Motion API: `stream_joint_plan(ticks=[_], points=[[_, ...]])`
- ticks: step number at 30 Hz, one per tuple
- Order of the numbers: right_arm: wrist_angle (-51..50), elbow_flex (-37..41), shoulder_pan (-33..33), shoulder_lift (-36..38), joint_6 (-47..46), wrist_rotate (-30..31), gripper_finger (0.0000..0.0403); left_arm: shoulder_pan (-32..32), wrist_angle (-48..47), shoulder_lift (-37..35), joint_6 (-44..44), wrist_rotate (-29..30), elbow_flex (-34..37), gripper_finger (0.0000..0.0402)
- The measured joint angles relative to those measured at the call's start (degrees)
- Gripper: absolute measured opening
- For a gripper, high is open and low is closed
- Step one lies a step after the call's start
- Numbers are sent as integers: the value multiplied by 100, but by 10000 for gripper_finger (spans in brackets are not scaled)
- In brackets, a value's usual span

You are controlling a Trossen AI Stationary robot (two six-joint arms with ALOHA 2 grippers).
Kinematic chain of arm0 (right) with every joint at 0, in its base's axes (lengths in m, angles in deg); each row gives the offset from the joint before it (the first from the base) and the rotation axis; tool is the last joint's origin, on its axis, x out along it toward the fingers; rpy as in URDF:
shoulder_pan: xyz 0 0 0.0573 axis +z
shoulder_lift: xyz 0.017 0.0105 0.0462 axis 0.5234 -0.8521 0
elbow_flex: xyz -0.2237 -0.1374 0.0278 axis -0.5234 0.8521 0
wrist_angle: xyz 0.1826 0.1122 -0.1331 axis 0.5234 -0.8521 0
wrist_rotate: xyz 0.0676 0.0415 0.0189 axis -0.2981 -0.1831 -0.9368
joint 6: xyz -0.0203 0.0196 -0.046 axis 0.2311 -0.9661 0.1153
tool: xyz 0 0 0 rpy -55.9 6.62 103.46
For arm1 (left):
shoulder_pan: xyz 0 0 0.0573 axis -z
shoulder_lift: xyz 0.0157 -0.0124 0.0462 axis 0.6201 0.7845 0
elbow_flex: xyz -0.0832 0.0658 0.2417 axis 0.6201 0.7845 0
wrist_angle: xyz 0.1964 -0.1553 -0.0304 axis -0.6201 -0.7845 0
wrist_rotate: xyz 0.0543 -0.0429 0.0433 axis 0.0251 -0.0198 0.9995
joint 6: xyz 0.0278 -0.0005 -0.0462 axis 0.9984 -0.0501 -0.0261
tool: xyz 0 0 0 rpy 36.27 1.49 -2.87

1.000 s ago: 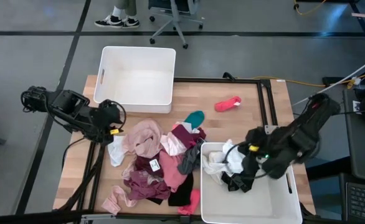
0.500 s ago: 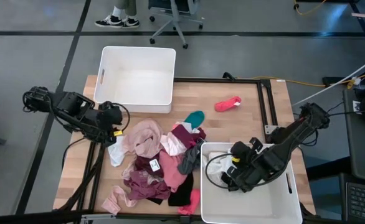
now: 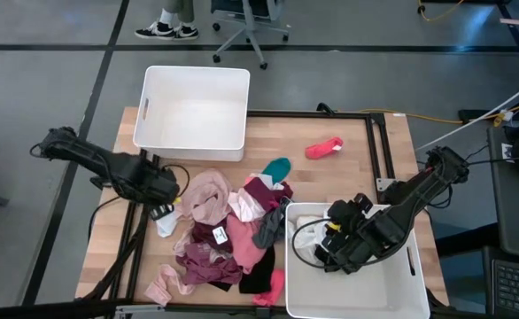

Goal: Sort clothes
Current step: Put the white sock into the bottom white bin

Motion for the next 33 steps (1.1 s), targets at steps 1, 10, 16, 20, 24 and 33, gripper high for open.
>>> stream_joint_plan(ticks=[1,10,16,20,24,33], points=[[0,0,0,0,9,14,266,0,126,30,-60,-107,127,164],[17,0,2,0,153,364,265,0,1237,823,3,-491,601,164],[18,0,2,0,155,451,264,0,1410,1757,238,-446,608,164],[19,0,2,0,162,465,264,2,1390,2268,420,-422,608,164],[20,0,2,-2,267,466,264,62,1704,2560,618,-575,610,164],[35,0,0,-2,394,650,264,135,2522,2877,687,-910,1093,164]])
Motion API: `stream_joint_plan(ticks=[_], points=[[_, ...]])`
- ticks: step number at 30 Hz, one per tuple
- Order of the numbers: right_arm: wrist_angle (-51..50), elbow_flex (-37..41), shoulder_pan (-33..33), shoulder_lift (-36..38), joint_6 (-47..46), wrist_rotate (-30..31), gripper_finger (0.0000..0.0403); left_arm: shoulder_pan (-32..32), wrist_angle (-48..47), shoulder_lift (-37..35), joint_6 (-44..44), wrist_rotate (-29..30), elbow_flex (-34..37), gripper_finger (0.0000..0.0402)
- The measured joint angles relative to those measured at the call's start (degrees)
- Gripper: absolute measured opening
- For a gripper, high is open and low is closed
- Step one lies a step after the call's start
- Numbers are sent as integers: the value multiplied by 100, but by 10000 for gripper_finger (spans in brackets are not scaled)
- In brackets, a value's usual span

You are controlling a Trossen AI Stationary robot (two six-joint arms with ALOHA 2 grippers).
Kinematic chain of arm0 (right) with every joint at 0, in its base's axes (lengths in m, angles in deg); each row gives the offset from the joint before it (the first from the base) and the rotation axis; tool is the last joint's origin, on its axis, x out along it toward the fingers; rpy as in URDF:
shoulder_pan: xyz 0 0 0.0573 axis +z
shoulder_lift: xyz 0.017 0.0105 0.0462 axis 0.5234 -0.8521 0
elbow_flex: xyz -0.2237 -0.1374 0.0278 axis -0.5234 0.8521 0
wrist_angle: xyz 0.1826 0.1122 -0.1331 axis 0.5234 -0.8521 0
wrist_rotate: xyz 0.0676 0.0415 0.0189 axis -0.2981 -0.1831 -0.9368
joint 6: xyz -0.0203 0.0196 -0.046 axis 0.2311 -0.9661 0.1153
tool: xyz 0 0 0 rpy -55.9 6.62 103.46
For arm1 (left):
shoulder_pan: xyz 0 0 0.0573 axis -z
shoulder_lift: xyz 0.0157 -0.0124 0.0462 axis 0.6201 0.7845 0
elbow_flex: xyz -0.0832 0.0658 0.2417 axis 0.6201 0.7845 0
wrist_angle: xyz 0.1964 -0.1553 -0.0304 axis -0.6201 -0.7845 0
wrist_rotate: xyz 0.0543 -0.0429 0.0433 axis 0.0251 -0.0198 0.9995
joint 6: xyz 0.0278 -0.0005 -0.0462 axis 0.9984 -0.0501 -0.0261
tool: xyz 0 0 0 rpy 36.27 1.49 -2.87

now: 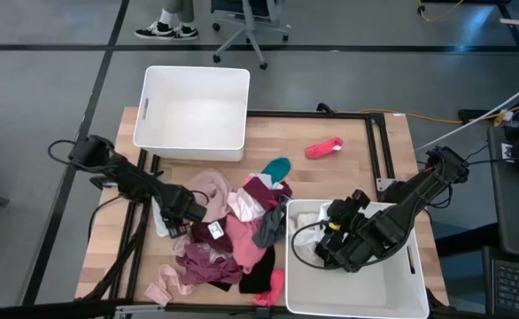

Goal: Sort clothes
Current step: Put the white sock into the bottom white bin

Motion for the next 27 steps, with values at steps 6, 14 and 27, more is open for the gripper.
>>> stream_joint_plan(ticks=[6,14,27], points=[[100,0,0,0,190,0,264,62,158,-8,278,-332,221,138],[104,0,0,0,199,-501,264,68,-261,-96,975,-305,-126,9],[-36,-1081,0,31,-141,-2154,264,186,-1822,-734,1721,-327,-1514,3]])
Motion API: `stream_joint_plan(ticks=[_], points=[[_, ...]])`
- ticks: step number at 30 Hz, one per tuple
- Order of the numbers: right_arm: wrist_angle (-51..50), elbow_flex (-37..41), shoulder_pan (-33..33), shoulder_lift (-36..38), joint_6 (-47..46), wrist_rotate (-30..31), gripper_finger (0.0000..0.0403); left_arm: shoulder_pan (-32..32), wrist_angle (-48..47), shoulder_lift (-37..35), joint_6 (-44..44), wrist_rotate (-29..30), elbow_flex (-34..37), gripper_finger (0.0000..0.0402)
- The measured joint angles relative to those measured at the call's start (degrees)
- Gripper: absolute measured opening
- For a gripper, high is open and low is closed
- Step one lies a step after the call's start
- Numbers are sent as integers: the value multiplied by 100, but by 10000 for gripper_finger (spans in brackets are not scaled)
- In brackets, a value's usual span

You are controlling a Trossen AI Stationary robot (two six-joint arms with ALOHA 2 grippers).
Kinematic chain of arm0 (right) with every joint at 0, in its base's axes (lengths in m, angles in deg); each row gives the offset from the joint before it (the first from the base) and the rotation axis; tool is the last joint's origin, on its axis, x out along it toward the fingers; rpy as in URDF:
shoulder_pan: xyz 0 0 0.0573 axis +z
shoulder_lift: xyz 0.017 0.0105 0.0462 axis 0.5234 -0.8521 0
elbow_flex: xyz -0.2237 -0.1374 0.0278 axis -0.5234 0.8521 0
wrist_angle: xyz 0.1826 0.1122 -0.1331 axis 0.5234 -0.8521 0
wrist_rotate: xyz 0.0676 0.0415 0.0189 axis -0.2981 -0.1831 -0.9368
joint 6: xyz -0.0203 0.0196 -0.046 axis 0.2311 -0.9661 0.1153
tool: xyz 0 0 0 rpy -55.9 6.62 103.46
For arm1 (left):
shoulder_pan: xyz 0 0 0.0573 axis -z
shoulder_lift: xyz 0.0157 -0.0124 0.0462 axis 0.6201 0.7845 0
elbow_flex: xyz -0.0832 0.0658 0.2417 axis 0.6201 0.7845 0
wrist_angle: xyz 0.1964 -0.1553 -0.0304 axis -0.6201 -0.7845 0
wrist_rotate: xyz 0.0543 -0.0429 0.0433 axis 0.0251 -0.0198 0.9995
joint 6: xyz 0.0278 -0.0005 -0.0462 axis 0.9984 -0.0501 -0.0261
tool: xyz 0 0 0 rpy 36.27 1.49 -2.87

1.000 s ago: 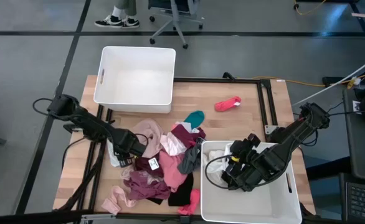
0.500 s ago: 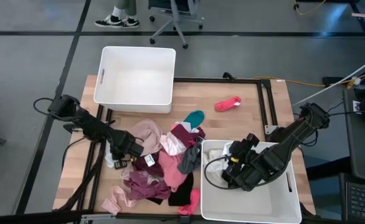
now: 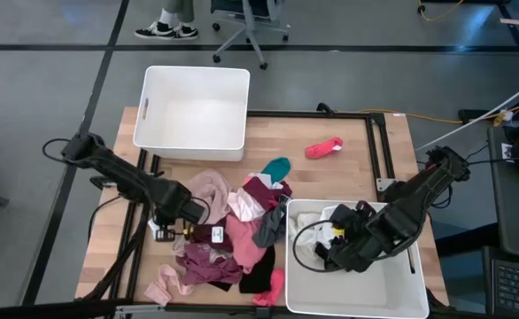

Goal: Sort clothes
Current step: Put the white sock into the bottom white bin

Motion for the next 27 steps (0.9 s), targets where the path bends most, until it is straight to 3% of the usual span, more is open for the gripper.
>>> stream_joint_plan(ticks=[4,8,15,20,27], points=[[-27,-545,0,4,412,372,264,22,-209,-644,-195,2,-266,3],[-6,-853,0,7,998,1139,264,31,-299,-1343,-422,30,-471,3],[222,-877,-216,-32,2362,2598,264,16,-20,-2272,-147,707,-778,3],[715,-869,-786,-91,3311,2722,264,-105,928,-2690,826,947,-848,4],[2428,-869,-1457,-396,5831,2333,264,-246,2165,-2831,2251,1289,-850,4]])
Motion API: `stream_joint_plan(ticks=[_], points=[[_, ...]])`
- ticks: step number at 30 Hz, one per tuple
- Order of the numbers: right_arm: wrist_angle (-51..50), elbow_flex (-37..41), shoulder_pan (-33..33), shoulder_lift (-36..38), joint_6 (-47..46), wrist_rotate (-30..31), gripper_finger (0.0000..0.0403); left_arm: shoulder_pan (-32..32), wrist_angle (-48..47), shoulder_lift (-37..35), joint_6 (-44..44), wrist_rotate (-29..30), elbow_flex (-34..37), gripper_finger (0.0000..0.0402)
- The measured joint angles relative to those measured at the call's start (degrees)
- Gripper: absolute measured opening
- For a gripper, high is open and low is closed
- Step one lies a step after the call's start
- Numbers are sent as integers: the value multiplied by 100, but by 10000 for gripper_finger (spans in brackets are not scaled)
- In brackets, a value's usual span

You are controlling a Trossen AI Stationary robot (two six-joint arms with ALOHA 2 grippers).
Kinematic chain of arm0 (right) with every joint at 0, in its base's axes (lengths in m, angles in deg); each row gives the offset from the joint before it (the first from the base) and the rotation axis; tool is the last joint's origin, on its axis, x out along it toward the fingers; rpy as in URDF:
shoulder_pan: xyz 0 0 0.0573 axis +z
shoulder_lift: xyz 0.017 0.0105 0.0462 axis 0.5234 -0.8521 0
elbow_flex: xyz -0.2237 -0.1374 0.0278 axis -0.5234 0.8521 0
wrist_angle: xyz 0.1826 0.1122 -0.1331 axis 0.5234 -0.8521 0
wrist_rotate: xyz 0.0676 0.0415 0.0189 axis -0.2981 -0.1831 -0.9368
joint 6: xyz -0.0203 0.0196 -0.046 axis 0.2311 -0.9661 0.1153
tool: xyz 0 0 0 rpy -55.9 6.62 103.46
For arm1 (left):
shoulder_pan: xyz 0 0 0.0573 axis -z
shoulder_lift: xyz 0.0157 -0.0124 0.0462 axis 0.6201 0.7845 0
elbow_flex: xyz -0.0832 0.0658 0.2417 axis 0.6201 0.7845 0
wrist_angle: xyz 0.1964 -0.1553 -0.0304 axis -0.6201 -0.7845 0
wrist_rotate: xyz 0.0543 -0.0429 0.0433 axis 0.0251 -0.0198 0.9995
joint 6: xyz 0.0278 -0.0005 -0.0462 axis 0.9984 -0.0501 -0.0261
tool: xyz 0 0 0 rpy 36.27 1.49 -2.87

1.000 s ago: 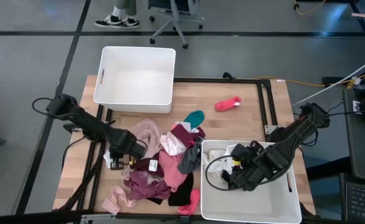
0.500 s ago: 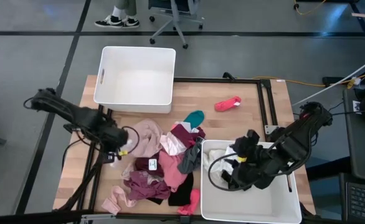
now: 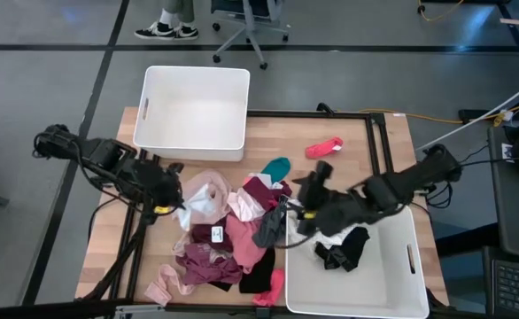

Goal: Sort clothes
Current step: Put the white sock into the bottom white bin

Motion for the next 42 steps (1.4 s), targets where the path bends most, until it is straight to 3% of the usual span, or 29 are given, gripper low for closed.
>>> stream_joint_plan(ticks=[5,10,15,28,42], points=[[1428,0,-408,-334,1569,-674,264,-127,641,22,521,26,2,5],[2451,0,-754,-707,2412,-1173,264,-183,1009,37,762,32,2,5],[3057,0,-1059,-1037,2471,-1296,264,-183,1256,44,937,68,2,5],[4464,2,-1483,-1688,2431,-2993,264,-183,1399,232,1155,363,2,5],[4921,0,-1514,-1996,2765,-2978,264,-181,1992,531,1576,370,4,5]])
